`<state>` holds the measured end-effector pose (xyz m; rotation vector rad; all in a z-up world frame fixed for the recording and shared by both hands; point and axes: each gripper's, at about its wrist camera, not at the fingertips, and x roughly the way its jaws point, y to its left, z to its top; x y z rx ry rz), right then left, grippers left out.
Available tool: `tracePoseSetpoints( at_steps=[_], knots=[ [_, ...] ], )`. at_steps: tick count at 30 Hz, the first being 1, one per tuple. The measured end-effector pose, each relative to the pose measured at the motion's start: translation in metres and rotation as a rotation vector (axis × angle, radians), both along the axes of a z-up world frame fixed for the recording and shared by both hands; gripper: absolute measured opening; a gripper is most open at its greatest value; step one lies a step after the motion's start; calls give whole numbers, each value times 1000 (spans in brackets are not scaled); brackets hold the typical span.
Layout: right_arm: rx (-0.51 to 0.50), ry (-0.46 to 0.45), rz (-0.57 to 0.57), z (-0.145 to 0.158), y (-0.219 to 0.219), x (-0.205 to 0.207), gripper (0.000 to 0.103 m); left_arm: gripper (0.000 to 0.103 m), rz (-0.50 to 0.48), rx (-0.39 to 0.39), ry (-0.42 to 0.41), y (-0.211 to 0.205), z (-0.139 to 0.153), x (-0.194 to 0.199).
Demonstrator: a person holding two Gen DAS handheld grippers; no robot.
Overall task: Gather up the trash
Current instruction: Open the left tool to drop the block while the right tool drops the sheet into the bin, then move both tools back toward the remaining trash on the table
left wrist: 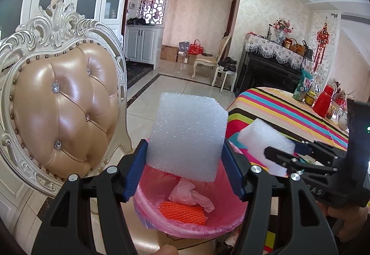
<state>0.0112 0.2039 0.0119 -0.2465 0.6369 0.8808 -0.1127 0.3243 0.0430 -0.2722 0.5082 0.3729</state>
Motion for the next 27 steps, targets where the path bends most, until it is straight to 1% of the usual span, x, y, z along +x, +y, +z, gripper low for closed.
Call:
tracePoseSetpoints(
  at_steps=[7,9,10,11,12,15,22,27],
  knots=[
    [-18,11,20,-10,14,1,52,63,-4,-12,4,2,-4,6],
    [-25,14,24,-13,16,2,54,67,-5,-20,5,3,-6,8],
    [-27,14,25,-14,17,3,58,71,-6,-23,8,3,-7,9],
    [-29,16,25,-15,19,4,64,76,-6,-24,10,4,-8,11],
    [-31,14,25,-16,19,4,68,78,-3,-28,12,5,-9,12],
    [-33,9,15,-17,16,7,69,78,-3,-30,15,6,-11,14],
    [-22,-1,-42,-15,-14,16,69,78,-12,-23,13,-4,-11,16],
    [-12,-1,-96,-14,-45,21,69,78,-28,10,9,-21,-9,21]
  ],
)
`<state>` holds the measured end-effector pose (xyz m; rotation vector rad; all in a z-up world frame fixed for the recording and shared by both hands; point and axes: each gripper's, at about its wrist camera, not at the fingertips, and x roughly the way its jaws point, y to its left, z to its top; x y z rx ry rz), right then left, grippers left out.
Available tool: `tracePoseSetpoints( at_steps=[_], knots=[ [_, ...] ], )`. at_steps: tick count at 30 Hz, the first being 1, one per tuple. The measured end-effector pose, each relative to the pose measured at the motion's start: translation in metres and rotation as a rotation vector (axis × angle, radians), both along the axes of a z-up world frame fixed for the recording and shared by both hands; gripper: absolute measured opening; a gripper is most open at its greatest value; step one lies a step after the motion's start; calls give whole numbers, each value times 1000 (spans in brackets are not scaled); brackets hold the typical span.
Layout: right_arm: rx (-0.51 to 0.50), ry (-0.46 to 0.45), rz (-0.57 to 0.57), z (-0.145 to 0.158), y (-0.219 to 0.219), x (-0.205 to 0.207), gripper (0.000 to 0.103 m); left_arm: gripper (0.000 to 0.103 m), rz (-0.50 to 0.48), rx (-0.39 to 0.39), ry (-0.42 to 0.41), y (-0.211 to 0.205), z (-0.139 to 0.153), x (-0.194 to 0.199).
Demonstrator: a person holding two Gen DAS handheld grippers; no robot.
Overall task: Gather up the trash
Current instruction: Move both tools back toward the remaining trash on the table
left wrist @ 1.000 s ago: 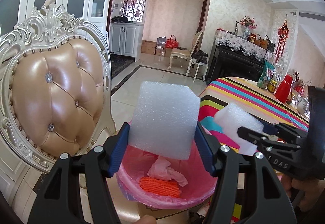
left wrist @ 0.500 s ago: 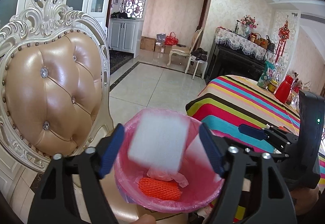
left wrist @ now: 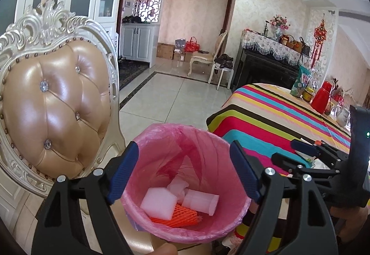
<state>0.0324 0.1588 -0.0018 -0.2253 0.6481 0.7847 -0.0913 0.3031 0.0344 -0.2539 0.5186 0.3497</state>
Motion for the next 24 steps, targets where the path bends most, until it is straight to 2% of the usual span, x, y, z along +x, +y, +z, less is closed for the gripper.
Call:
tracePoseSetpoints(
  at_steps=[10,24],
  knots=[
    [20,-4,-121,4,-75,10,70,78,-63,-6,-1,-42,2,20],
    [25,5,-314,-5,-198,17,73,78,-216,-5,35,-125,-10,59]
  ],
)
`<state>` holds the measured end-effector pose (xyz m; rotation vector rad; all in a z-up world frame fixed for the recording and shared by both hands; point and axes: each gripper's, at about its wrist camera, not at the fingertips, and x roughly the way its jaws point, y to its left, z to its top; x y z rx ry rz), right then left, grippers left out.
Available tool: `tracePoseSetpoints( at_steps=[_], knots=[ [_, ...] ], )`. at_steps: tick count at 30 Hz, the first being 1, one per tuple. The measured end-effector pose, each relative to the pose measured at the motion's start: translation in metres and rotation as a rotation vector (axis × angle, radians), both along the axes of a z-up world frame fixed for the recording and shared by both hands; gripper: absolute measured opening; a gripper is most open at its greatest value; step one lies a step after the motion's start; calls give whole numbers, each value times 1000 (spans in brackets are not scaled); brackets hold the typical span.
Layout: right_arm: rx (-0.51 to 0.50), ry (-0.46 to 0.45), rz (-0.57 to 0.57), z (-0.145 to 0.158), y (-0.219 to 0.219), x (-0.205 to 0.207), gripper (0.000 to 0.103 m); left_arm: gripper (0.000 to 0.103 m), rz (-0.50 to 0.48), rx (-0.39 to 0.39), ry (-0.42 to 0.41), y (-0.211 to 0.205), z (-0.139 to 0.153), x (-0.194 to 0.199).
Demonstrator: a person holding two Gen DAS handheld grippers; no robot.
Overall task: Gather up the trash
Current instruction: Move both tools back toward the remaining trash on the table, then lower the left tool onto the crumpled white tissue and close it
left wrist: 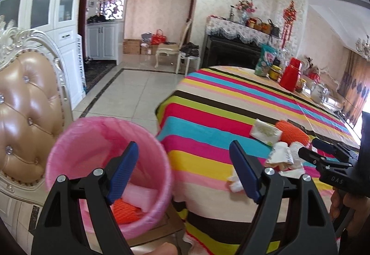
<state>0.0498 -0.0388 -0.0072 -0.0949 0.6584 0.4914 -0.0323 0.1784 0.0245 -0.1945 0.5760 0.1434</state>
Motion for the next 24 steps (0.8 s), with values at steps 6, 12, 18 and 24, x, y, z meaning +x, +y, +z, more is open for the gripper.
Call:
tracePoseSetpoints(
  at_steps=[6,12,18,24],
  knots=[
    [7,20,-76,-9,-55,4,74,76,-61,-10,41,-34,-15,19],
    [9,34,-129,-16,-101,4,77,72,-104,-29,99,-67,-36,37],
    [9,47,-174,-23,-148,5,79,68,-118,-53,148,-87,-55,49],
    [18,57,-207,-28,-180,8,80,65,-115,-58,198,-100,-73,58]
  ],
)
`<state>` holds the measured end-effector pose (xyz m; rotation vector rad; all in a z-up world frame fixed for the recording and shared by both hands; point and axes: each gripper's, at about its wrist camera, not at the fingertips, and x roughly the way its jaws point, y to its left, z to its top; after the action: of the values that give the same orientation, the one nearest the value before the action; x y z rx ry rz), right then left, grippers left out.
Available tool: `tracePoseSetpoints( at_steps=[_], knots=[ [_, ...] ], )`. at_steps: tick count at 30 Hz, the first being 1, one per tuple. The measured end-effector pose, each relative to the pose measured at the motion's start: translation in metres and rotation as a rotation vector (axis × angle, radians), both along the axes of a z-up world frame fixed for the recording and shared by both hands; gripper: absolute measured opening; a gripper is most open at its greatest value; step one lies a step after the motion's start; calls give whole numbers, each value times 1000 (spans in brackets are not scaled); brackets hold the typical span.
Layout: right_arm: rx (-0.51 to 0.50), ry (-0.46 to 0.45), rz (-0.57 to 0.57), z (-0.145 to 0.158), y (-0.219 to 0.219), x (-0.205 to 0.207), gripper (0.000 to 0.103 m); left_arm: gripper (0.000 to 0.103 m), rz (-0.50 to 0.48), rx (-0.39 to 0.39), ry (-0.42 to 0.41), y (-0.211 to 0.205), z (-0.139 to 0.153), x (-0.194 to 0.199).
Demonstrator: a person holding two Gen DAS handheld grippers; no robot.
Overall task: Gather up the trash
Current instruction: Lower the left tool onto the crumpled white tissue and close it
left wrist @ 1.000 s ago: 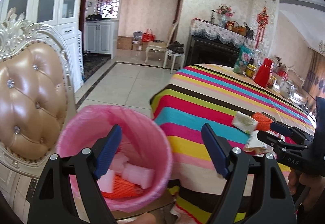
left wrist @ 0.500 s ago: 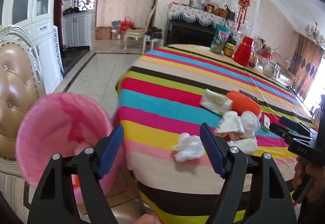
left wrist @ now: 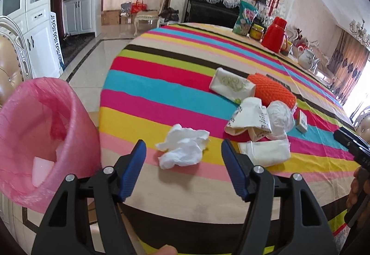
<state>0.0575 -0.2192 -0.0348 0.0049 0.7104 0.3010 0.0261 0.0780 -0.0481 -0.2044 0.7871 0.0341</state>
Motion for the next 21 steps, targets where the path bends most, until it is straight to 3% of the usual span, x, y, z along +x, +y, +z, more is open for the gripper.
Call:
tracePoseSetpoints(
  at_steps=[15,21],
  knots=[
    [-8,18,-36,-6,-32,15,84,64,28,18,82,-10,-23,31],
    [-28,6,-24,0,-29,27,84,54,25,33,103,-13,-29,42]
  ],
)
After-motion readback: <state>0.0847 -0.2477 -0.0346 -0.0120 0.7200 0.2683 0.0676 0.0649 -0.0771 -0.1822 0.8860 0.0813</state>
